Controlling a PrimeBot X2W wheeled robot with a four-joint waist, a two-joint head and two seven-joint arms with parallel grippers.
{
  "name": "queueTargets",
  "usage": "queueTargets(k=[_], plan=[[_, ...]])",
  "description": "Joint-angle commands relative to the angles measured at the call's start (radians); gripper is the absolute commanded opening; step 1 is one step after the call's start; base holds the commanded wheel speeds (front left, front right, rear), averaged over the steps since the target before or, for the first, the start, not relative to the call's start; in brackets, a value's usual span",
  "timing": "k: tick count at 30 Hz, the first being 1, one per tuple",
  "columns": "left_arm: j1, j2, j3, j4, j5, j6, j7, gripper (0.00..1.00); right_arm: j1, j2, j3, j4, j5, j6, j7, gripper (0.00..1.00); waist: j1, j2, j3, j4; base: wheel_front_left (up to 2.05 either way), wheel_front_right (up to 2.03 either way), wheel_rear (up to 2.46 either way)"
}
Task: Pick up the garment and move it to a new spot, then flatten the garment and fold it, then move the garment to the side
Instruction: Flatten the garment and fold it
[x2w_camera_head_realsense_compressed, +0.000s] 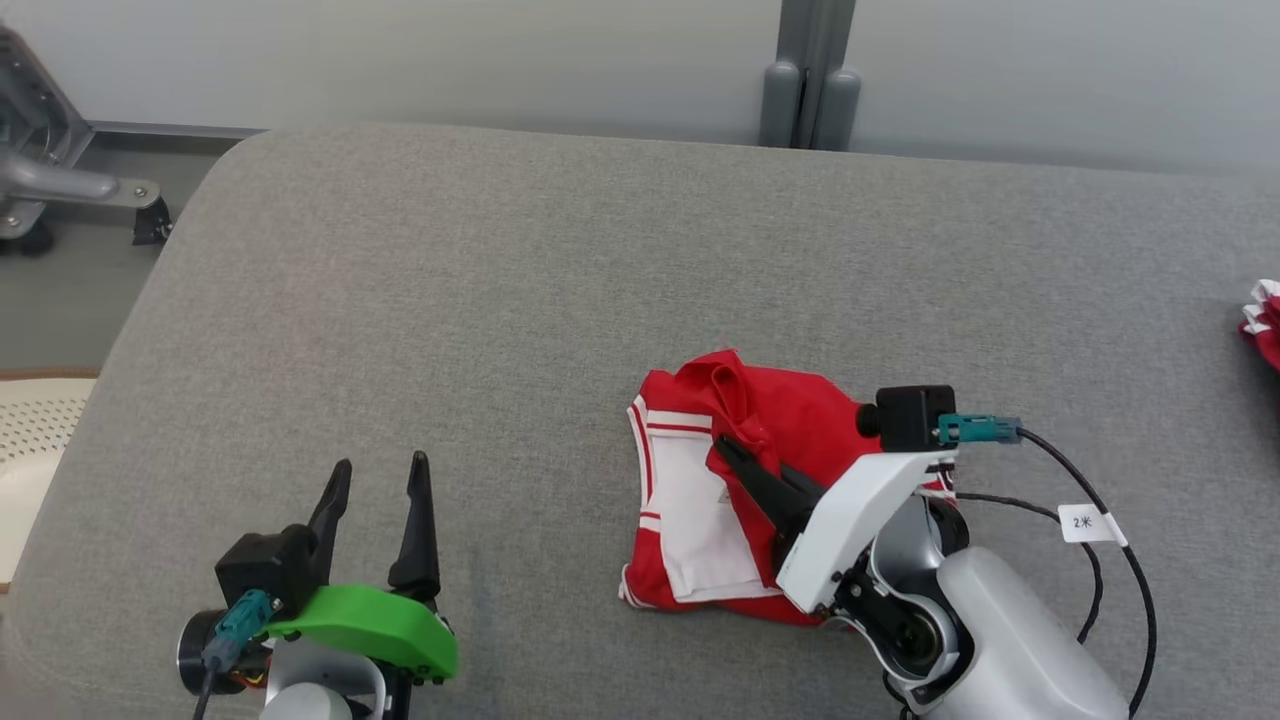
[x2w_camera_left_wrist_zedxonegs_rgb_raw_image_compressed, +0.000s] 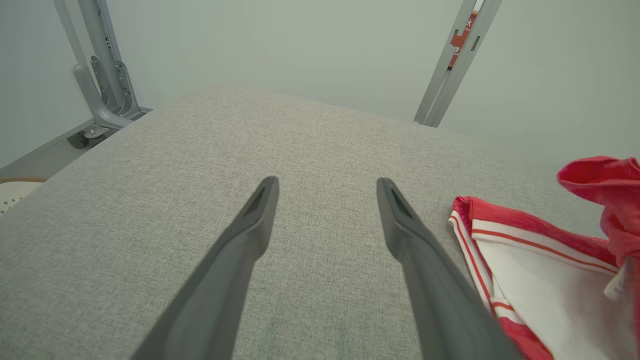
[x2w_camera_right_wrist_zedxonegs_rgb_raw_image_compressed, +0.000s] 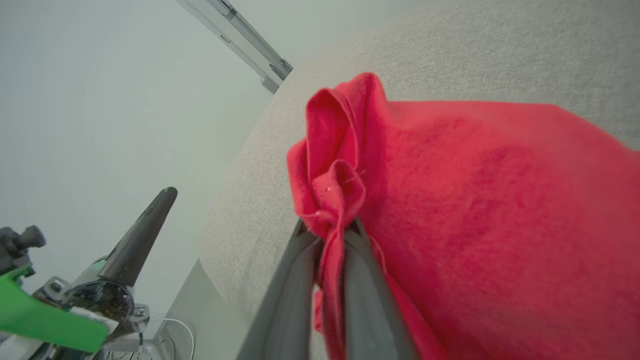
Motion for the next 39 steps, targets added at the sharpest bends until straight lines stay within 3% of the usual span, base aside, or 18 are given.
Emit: queueTargets(k=[1,7,8,9,10,11,20,24,34,39], plan=[[-0.019,-0.006,-0.001,0.006,-0.001,-0.005,-0.007,1.0,-0.022,-0.001,0.013,0.025,0.021,0.0,-0.015,0.0,0.0,0.0,0.014,0.028,0.0,0.0,0.0],[-0.037,-0.02,-0.008,0.028,0.001,-0.012,-0.017,1.0,-0.095,0.0,0.075,0.176,0.093,0.0,-0.081,0.0,0.0,0.0,0.023,0.053,0.0,0.0,0.0],[-0.039,-0.022,-0.01,0.032,0.002,-0.012,-0.018,1.0,-0.11,-0.001,0.087,0.203,0.107,0.0,-0.093,0.1,0.0,0.0,0.024,0.055,0.0,0.0,0.0],[-0.04,-0.024,-0.01,0.034,0.002,-0.013,-0.019,1.0,-0.121,-0.001,0.099,0.225,0.117,0.0,-0.099,0.31,0.0,0.0,0.024,0.057,0.0,0.0,0.0],[-0.042,-0.025,-0.011,0.038,0.002,-0.014,-0.021,1.0,-0.134,0.0,0.116,0.244,0.129,0.0,-0.111,0.87,0.0,0.0,0.025,0.059,0.0,0.0,0.0],[-0.044,-0.026,-0.011,0.04,0.002,-0.015,-0.021,1.0,-0.144,0.0,0.128,0.258,0.142,0.0,-0.12,1.0,0.0,0.0,0.025,0.059,0.0,0.0,0.0],[-0.045,-0.03,-0.009,0.053,0.001,-0.015,-0.029,1.0,-0.215,-0.001,0.244,0.29,0.214,0.0,-0.201,1.0,0.0,0.0,0.017,0.037,0.0,0.0,0.0],[-0.043,-0.033,-0.013,0.054,0.002,-0.015,-0.031,1.0,-0.238,-0.005,0.228,0.312,0.127,0.0,-0.279,1.0,0.0,0.0,0.013,0.019,0.0,0.0,0.0],[-0.049,-0.033,-0.02,0.053,0.007,-0.016,-0.035,1.0,-0.228,-0.042,0.066,0.349,-0.112,0.0,-0.441,1.0,0.0,0.0,0.011,-0.011,0.0,0.0,0.0],[-0.055,-0.043,-0.027,0.044,0.016,-0.02,-0.041,1.0,-0.171,-0.055,-0.077,0.311,-0.251,0.0,-0.5,1.0,0.0,0.0,-0.001,-0.026,0.0,0.0,0.0]])
